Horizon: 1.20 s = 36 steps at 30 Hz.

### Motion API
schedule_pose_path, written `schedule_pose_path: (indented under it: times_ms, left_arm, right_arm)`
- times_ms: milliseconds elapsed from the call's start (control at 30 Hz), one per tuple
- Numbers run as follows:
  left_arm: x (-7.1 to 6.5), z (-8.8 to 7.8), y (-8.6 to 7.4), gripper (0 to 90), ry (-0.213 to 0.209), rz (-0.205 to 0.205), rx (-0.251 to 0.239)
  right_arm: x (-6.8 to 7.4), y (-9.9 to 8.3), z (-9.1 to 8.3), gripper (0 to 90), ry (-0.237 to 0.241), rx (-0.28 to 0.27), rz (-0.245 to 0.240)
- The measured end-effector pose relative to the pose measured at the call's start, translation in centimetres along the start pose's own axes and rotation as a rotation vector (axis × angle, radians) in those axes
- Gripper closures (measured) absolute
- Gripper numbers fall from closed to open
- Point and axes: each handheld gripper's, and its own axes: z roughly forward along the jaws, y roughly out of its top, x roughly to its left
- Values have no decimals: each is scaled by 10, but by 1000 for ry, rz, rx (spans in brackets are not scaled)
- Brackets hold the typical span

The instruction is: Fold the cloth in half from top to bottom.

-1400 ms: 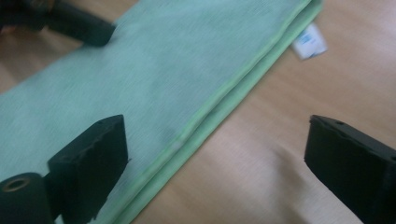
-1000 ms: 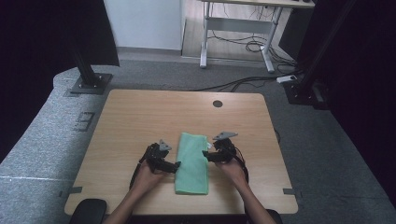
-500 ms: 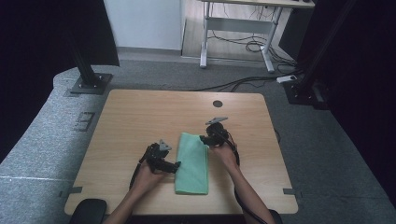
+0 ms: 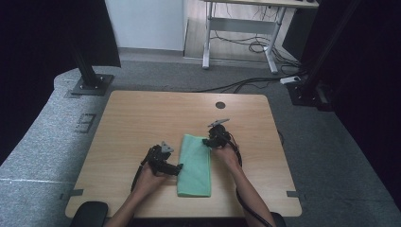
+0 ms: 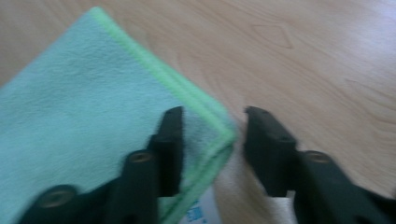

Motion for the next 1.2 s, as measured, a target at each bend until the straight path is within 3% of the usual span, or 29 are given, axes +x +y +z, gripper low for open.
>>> schedule_pose_path:
  times_ms: [100,200,367,700,933,1200]
  left_arm:
    - [0,0,0,0,1,-2,-2]
    - [0,0,0,0,2,-2,-1]
    - [0,0,0,0,1,0,-1]
    - [-1,0,0,0,5,-4,-1]
    - [-1,0,0,0,4,-3,1]
    - [-1,0,0,0,4,-3,1]
  right_arm:
    - [3,1,0,783,38,11,7]
    - [4,3,0,840,47,26,11]
    - [10,9,-5,848,17,42,-51]
    - [10,16,-38,842,76,-49,-77]
    - [19,19,-60,838,101,-89,-129]
    - [30,15,-79,835,136,-127,-154]
